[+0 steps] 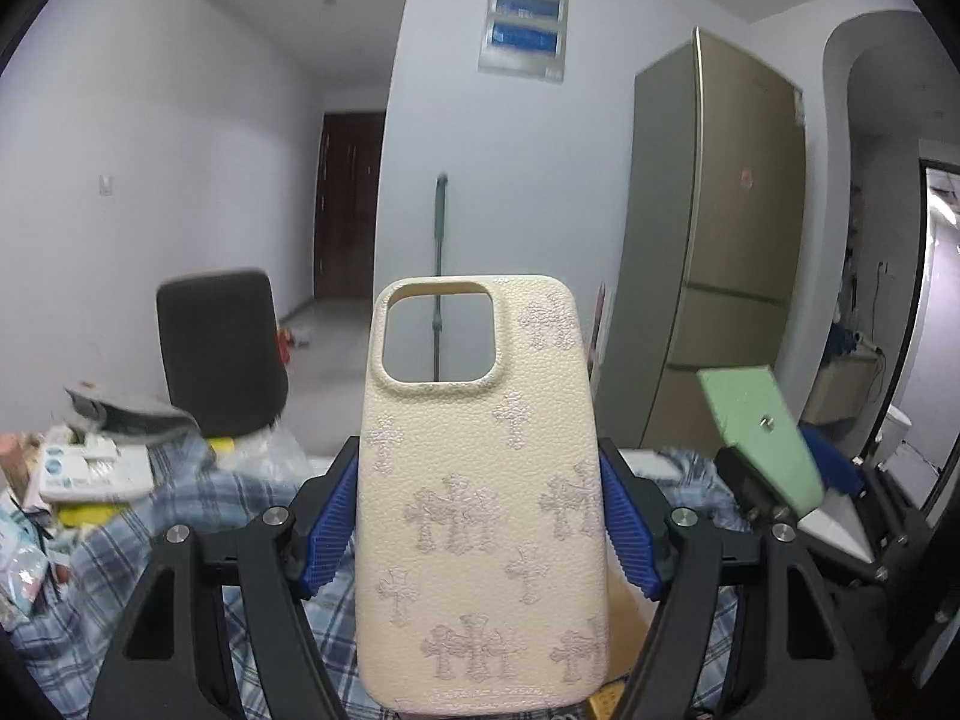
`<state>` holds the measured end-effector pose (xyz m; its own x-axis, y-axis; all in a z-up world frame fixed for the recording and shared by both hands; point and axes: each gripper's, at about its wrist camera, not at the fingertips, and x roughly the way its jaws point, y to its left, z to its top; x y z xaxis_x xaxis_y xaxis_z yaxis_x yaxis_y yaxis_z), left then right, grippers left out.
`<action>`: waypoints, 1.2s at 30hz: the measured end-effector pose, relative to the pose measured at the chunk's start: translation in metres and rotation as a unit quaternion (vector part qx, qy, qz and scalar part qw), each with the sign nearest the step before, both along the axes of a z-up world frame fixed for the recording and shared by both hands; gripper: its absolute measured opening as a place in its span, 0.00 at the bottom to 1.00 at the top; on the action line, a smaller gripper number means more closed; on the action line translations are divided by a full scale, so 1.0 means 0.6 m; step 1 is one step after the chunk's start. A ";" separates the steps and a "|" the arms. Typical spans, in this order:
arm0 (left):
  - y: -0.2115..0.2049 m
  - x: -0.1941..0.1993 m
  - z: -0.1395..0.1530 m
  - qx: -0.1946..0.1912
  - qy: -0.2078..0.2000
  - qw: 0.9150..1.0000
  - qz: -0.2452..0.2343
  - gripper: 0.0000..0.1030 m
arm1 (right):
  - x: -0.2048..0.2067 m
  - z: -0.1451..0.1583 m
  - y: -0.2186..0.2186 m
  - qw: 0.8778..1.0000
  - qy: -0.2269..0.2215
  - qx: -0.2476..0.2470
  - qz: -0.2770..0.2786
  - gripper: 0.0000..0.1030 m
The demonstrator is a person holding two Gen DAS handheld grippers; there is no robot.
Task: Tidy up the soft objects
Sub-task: 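Lift and carry the pouch and phone case over the cardboard box with both tools, then open both tools to drop the pouch and phone case into the box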
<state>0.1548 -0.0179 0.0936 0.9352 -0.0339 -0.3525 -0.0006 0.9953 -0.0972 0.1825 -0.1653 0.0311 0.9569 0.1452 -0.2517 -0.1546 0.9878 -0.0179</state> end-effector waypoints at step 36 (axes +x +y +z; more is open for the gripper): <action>0.018 0.171 -0.242 -0.029 0.232 0.972 -0.036 0.84 | 0.107 -0.188 0.031 0.967 0.246 -0.046 0.039 0.88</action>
